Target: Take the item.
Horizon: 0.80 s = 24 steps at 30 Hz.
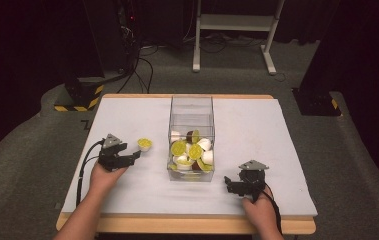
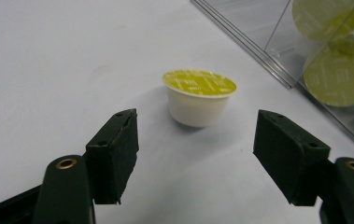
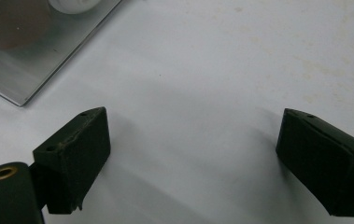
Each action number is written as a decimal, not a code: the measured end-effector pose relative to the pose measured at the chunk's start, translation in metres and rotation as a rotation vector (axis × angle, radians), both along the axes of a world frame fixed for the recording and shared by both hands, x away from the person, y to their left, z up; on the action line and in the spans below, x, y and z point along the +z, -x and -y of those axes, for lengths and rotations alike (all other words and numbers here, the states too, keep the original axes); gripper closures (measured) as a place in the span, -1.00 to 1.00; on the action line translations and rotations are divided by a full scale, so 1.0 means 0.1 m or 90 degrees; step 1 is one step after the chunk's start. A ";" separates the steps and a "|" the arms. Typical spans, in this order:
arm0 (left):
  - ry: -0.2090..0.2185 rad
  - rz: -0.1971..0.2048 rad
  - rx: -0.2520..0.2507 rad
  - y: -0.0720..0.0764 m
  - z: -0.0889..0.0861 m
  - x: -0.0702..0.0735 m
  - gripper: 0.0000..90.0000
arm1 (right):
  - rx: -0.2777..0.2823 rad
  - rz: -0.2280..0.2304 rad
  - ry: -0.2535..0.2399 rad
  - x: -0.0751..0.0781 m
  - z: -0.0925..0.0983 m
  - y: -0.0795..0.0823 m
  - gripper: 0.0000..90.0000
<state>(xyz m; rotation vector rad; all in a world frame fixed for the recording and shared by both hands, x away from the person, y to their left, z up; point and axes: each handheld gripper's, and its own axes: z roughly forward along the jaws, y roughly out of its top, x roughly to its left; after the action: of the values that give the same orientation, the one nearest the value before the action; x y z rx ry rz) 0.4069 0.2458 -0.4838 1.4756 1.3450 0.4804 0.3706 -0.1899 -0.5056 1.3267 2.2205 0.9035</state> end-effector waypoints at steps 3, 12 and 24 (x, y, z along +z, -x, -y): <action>0.003 -0.006 -0.003 0.09 -0.07 -0.03 -0.30 | 0.000 0.000 0.000 0.00 0.00 0.00 -0.78; -0.029 -0.037 0.008 0.40 -0.21 -0.21 -0.30 | 0.000 0.001 -0.001 0.00 0.00 0.00 -0.78; -0.068 -0.034 0.020 0.57 -0.23 -0.33 -0.36 | -0.001 0.000 0.000 0.00 0.00 0.00 -0.78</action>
<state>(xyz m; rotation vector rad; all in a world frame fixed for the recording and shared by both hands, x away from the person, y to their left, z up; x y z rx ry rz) 0.3497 0.2686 -0.5168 1.5654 1.4053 0.5435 0.3705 -0.1898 -0.5057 1.3268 2.2193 0.9027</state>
